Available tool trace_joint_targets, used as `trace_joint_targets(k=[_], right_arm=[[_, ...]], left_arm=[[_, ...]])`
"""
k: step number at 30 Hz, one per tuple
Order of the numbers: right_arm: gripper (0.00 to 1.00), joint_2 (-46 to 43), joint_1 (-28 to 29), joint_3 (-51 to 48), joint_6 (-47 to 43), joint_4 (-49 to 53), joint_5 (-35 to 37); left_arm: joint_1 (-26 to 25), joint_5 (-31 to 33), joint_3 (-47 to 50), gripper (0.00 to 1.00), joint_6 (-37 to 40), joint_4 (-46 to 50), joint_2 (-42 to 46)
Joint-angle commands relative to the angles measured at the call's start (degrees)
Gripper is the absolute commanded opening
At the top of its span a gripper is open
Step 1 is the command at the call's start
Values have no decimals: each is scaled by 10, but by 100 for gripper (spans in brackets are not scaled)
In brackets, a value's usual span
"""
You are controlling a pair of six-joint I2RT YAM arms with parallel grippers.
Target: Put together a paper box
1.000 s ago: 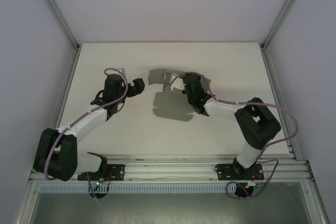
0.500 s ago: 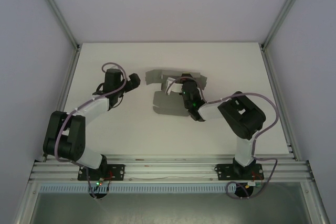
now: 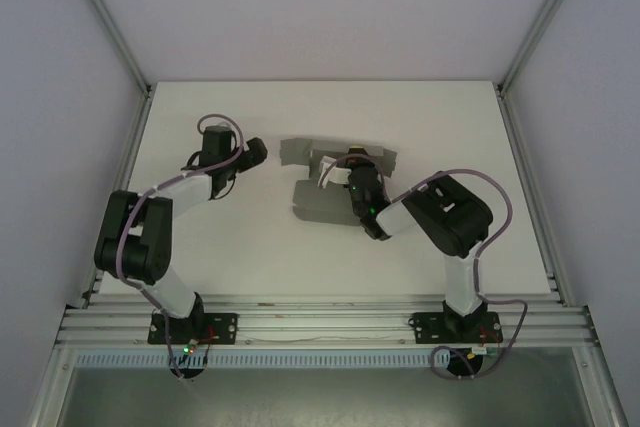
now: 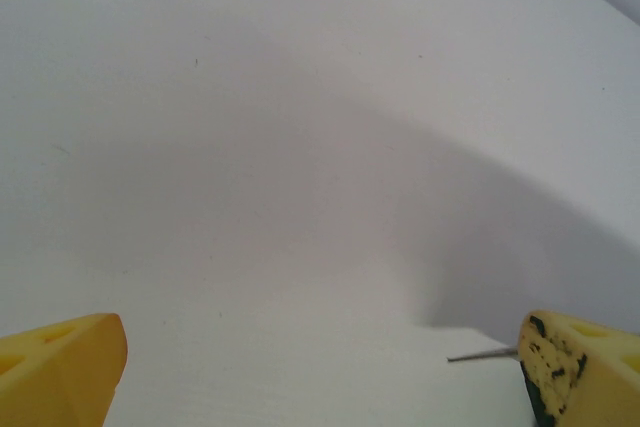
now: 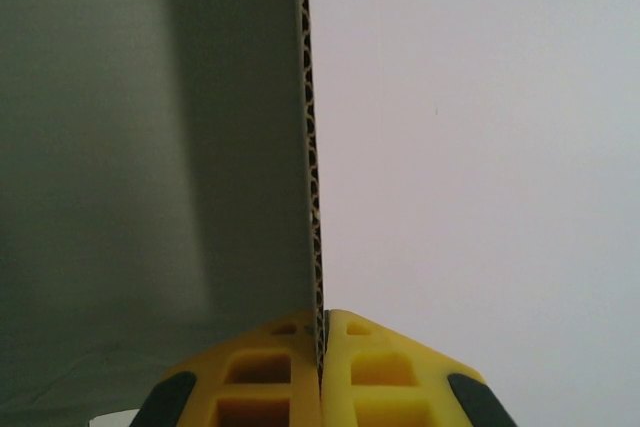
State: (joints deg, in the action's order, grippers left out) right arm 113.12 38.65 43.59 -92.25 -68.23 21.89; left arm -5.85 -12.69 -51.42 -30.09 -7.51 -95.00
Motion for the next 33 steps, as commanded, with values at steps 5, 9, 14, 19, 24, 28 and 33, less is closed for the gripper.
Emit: trace_joint_targets(k=[5,9,14,19,24,28,33], right_arm=[[0,13,4,-11,-3,-33,4],[0,19,4,-5,0,-20,8],[0,14,4,1,18,-5,16],[0,12,4,4,21,3,19],[0,12,4,10,26,18,24],[0,12,5,12,28,24,25],[0,8,9,11,28,34,26]], left_arm=[[9,-148,-78,100,39,-55,-81],[7,-236,-120,99,66,-54,-130],[2,-309,-119,93,68,-104,-158],[-10,-392,-89,88,74,-162,-154],[-34,-366,-67,75,114,-145,-147],[-54,-359,-72,65,126,-136,-148],[-81,-360,-67,54,156,-148,-148]])
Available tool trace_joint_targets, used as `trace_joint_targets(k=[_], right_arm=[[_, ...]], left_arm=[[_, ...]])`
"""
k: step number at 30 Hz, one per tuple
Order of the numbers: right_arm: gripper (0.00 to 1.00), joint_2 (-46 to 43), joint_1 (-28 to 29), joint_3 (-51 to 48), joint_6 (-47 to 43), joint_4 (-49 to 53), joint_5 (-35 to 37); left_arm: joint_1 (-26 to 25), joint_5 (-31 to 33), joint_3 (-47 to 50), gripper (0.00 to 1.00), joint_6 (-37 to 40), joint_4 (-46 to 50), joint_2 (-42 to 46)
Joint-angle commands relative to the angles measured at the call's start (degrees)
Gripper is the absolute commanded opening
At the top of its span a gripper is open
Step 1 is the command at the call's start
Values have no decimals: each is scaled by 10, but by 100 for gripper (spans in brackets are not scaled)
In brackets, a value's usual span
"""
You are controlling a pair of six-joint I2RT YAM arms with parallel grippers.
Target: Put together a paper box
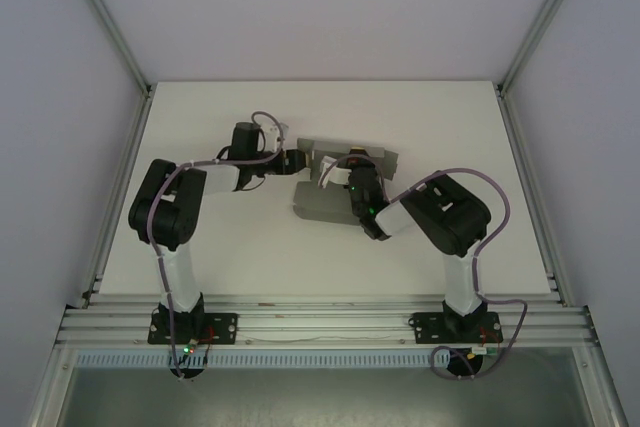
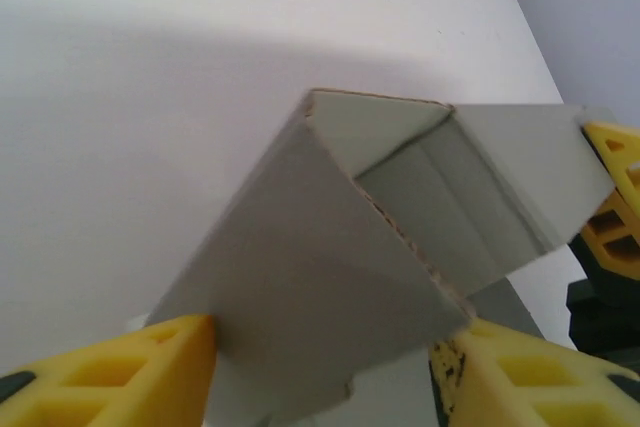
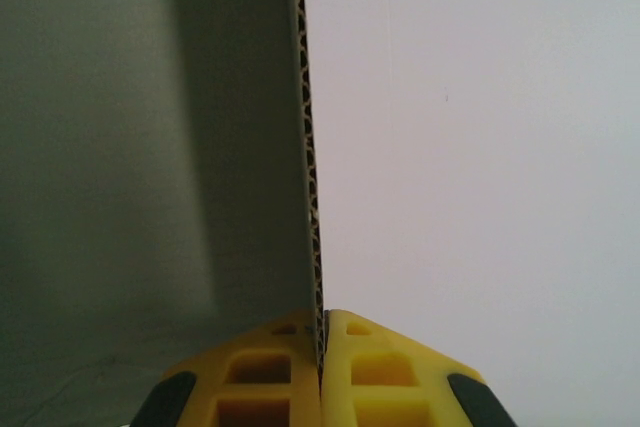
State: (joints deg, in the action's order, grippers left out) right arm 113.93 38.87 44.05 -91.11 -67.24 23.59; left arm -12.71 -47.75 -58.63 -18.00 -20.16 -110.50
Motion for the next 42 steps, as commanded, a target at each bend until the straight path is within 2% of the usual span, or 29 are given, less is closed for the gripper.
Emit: trace_joint_targets(k=[1,3,6,8,10,13,15,17,20,24,28,31,34,37,42], right_arm=[[0,-1,6,6,17,26,9],[0,-4,6,5,17,30,11],[0,-10,7,2,17,35,14],[0,-16,6,-1,19,43,13],[0,-18,7,-4,17,45,11],[0,-19,6,-4,16,44,10],[0,-19,7,-4,18,45,8],[0,-16,7,-3,19,45,8],[0,-12,6,-1,18,42,12],[0,-12,7,-1,27,42,14],[0,-13,7,3,28,44,18],[0,-15,7,6,34,49,21],[0,-18,7,7,37,51,28],[0,-23,9,8,42,51,31],[0,-25,13,7,42,49,31]], left_arm=[[-14,-13,8,53,38,-27,7],[-17,-28,15,52,41,-34,8],[-15,-2,42,53,43,-40,54],[-16,13,55,59,58,-15,85],[-14,79,69,66,60,16,121],[1,184,61,83,49,82,158],[25,250,34,85,22,122,155],[53,264,-8,86,-1,157,126],[80,221,-94,84,-19,202,51],[73,135,-203,77,2,246,-50],[45,76,-238,71,38,250,-89],[18,37,-231,64,73,245,-90],[10,5,-187,56,75,206,-68],[9,1,-125,53,53,150,-37],[-9,12,-64,52,57,109,-3]])
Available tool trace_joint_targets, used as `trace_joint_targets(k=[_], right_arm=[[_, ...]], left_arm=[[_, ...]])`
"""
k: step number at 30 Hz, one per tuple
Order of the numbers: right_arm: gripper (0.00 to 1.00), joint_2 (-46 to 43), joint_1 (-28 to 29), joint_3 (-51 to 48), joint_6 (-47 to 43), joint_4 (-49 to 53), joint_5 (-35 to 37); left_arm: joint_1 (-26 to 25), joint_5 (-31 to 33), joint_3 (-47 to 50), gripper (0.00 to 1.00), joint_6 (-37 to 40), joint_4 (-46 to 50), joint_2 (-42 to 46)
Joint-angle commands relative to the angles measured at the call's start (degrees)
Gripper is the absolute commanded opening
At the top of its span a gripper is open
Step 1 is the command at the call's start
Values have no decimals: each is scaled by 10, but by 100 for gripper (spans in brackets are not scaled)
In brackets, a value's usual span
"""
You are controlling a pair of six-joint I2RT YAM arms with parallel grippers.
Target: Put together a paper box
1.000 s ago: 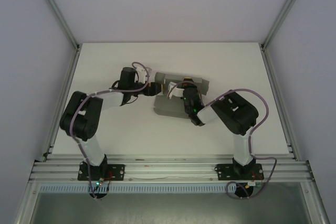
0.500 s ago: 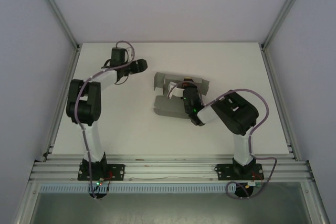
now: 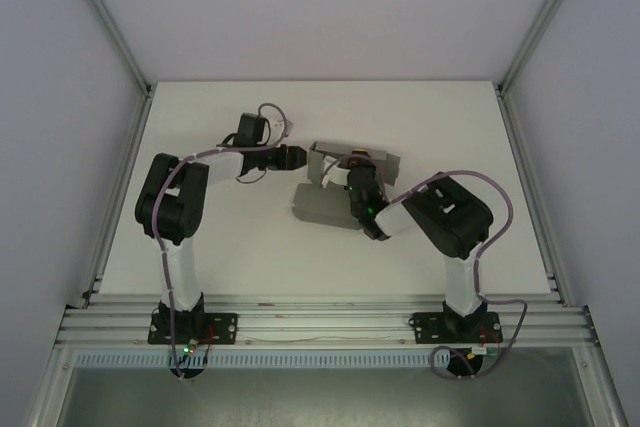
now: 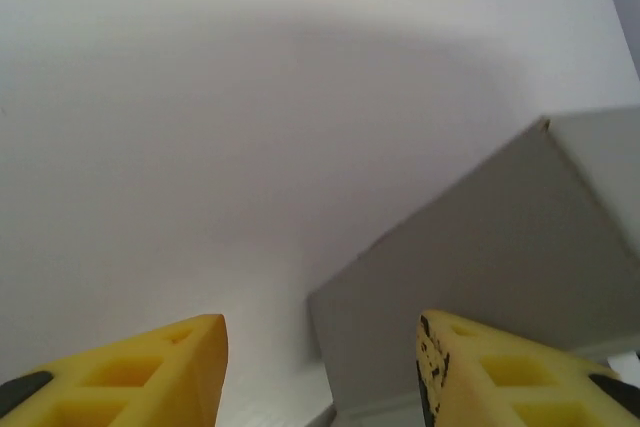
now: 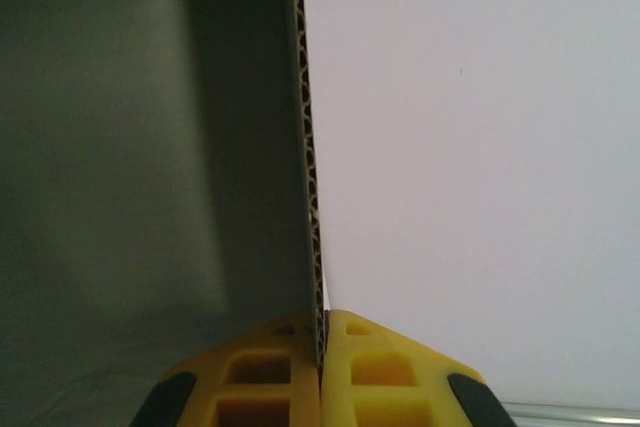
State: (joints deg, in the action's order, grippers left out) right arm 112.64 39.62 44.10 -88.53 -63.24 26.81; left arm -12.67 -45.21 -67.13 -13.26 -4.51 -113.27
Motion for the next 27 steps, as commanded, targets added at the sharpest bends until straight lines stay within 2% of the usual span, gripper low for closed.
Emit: trace_joint_targets(k=[1,9,15,19,23,27], right_arm=[[0,-13,6,6,15,7,0],[0,-19,17,-22,-9,-17,-6],[0,-13,30,-29,-13,-27,-2],[0,-13,33,-25,-10,-27,-4],[0,-13,33,-13,4,-13,2],[0,-15,34,-13,5,0,3]], left_arm=[[-11,-6,26,52,12,-48,28],[-13,49,114,53,24,-115,93],[-13,74,128,53,85,-89,121],[-13,58,95,53,137,-50,107],[-16,-5,79,51,145,-57,83],[-26,30,96,50,133,-83,86]])
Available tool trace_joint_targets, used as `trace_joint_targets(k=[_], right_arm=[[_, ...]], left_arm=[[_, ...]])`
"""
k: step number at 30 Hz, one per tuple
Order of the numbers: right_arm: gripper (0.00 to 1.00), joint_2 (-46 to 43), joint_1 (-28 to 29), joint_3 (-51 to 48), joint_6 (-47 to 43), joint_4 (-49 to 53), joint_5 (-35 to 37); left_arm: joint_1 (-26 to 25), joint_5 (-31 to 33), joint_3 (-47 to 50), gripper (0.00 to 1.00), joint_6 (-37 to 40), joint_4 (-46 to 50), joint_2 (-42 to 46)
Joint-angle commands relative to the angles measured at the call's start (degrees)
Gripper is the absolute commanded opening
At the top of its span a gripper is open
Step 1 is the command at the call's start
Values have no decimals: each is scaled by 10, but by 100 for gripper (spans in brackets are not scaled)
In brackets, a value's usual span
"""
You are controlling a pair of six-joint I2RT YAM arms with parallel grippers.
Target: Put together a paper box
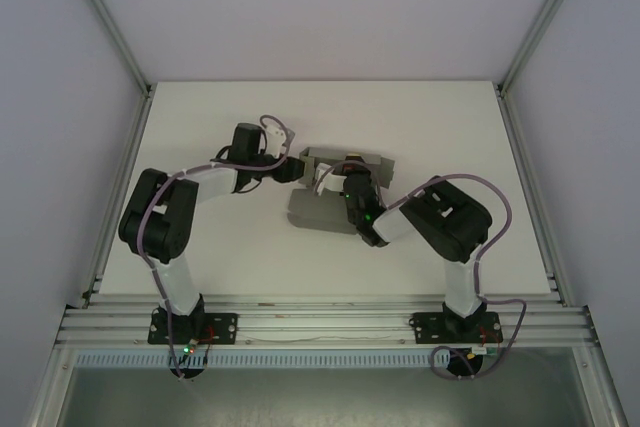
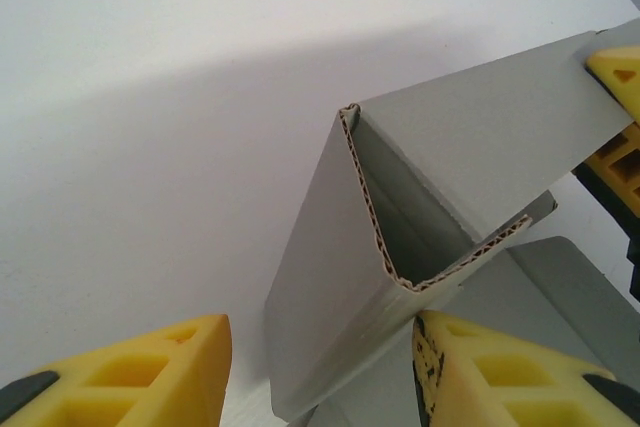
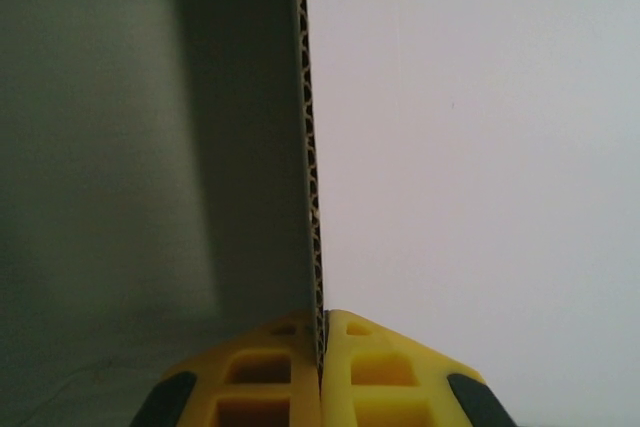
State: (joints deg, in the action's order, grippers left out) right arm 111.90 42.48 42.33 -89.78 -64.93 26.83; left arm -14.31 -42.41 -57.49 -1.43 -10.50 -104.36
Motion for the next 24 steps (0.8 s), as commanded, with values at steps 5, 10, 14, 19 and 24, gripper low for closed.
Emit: trace_joint_targets(k=[5,10,14,19,24], right_arm=[[0,-11,6,5,20,23,6],[0,-16,6,-1,9,17,-3],[0,-20,7,-4,3,15,-10],[0,-26,7,-3,-1,14,-12],[0,-39,10,-7,10,34,-13]], left_arm=[[-18,3,33,48,12,-47,14],[-19,-20,52,46,19,-62,31],[-19,-22,50,40,19,-62,32],[-30,-1,53,38,31,-67,35],[-44,40,54,38,28,-72,30]])
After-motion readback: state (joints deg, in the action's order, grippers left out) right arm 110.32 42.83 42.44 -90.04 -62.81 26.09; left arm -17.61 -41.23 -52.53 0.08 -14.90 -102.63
